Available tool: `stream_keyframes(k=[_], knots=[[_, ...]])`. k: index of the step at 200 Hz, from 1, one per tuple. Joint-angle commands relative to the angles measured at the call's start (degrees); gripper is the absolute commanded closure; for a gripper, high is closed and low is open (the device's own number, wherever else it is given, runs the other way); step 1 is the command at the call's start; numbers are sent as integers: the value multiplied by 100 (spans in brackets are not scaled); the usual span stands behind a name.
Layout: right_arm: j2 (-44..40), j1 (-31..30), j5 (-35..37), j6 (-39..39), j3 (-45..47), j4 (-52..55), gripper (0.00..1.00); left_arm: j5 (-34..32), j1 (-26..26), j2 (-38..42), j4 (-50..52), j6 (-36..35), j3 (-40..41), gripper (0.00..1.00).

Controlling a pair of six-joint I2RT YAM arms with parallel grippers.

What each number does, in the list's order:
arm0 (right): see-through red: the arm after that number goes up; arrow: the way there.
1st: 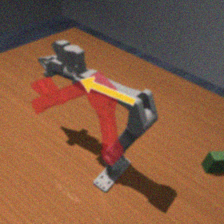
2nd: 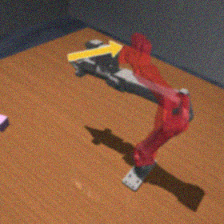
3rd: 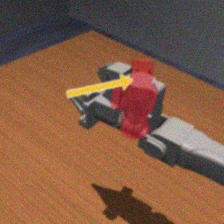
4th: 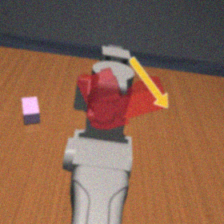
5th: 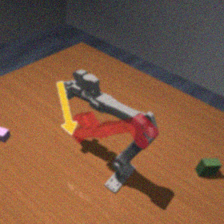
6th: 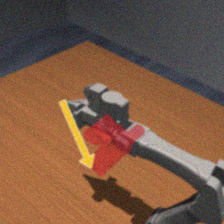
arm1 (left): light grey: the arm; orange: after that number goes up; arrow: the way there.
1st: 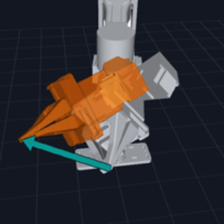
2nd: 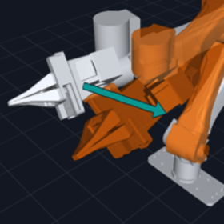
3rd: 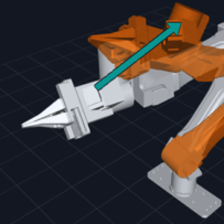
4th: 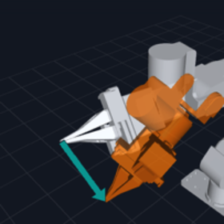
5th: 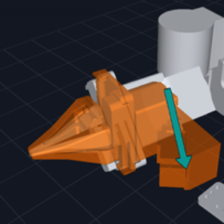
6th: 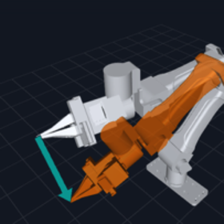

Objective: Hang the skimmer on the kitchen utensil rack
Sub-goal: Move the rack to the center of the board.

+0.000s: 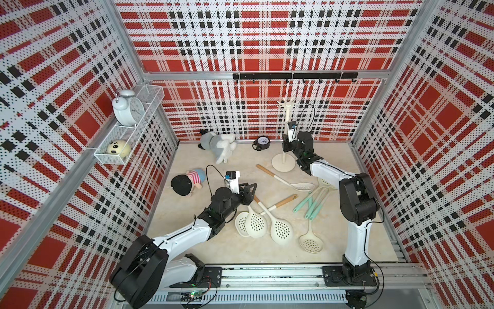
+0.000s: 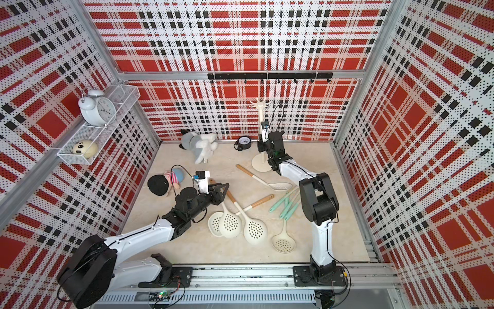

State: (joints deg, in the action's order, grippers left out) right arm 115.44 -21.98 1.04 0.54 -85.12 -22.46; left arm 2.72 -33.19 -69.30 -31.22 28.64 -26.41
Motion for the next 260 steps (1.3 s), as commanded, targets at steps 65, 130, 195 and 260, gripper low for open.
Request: stream_keyframes(k=[65,130,195,260], knots=[[-1408,-591,-466,426,1325,-1636,100,184,138,120,-54,60,-6,46],[-1495,-557,-243,664,1467,-1595,0,-479,471,119,974,356,-104,46],[-3339,-466,518,1558,3211,-618,1,-910,677,-176,2235,676,-488,52],[-4806,-725,-186,2934,4719,1645,21,-24,779,-1939,1987,1038,-1286,65]])
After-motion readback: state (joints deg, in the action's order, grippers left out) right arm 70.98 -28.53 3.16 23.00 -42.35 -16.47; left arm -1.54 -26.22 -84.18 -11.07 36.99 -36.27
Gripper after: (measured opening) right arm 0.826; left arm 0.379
